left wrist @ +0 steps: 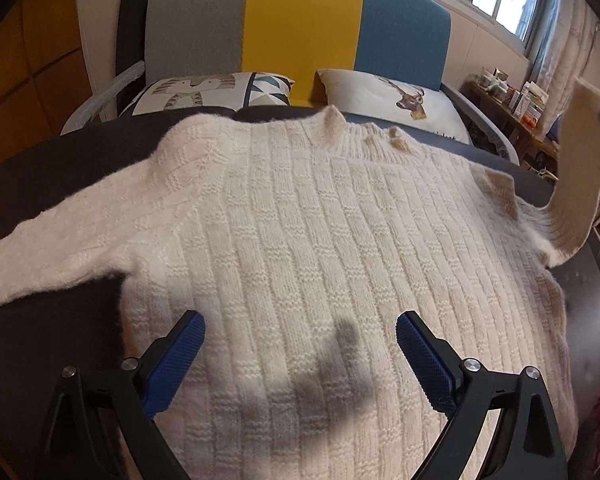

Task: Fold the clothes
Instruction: 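Fold the held sleeve across the sweater body with the right gripper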

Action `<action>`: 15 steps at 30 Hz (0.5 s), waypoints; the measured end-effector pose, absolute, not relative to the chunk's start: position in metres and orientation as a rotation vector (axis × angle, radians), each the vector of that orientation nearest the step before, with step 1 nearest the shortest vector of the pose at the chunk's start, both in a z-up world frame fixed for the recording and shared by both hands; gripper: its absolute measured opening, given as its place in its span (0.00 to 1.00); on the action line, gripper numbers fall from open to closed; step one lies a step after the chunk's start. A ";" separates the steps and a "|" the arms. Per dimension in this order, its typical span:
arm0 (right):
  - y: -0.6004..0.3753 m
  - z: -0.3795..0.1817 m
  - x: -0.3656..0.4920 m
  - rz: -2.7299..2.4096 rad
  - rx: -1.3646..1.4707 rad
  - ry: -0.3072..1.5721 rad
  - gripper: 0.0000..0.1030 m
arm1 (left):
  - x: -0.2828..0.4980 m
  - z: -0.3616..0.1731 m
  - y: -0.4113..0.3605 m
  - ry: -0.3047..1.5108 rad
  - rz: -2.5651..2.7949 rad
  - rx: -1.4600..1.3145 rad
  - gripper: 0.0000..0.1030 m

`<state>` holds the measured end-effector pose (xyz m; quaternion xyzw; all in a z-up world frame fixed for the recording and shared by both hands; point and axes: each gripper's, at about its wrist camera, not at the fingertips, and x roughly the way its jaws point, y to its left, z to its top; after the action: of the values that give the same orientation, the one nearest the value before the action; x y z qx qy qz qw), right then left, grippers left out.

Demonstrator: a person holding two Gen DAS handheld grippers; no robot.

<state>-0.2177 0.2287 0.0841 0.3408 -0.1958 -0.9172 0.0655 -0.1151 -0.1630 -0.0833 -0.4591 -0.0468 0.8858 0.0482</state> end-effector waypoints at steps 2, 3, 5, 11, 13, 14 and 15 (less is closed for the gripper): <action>0.186 0.081 -0.222 -2.710 1.021 -0.554 0.05 | -0.117 -0.078 -0.172 -0.183 2.700 -1.389 0.95; 0.165 0.074 -0.223 -2.670 1.031 -0.548 0.05 | -0.118 -0.076 -0.177 -0.203 2.705 -1.384 0.95; 0.124 0.059 -0.227 -2.587 1.059 -0.543 0.05 | -0.122 -0.073 -0.189 -0.244 2.715 -1.379 0.95; 0.025 -0.003 -0.228 -2.393 1.166 -0.479 0.05 | -0.138 -0.073 -0.227 -0.380 2.741 -1.423 0.95; 0.006 -0.029 -0.226 -2.334 1.209 -0.493 0.05 | -0.141 -0.075 -0.237 -0.408 2.751 -1.439 0.95; -0.003 -0.041 -0.225 -2.304 1.229 -0.500 0.05 | -0.142 -0.077 -0.240 -0.411 2.750 -1.449 0.95; -0.012 -0.054 -0.224 -2.274 1.249 -0.505 0.05 | -0.143 -0.080 -0.242 -0.420 2.747 -1.460 0.95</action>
<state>-0.2236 -0.0122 -0.0542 0.4580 -0.1853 -0.8338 0.2466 -0.1426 -0.2421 -0.0796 -0.4650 -0.1338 0.8751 0.0015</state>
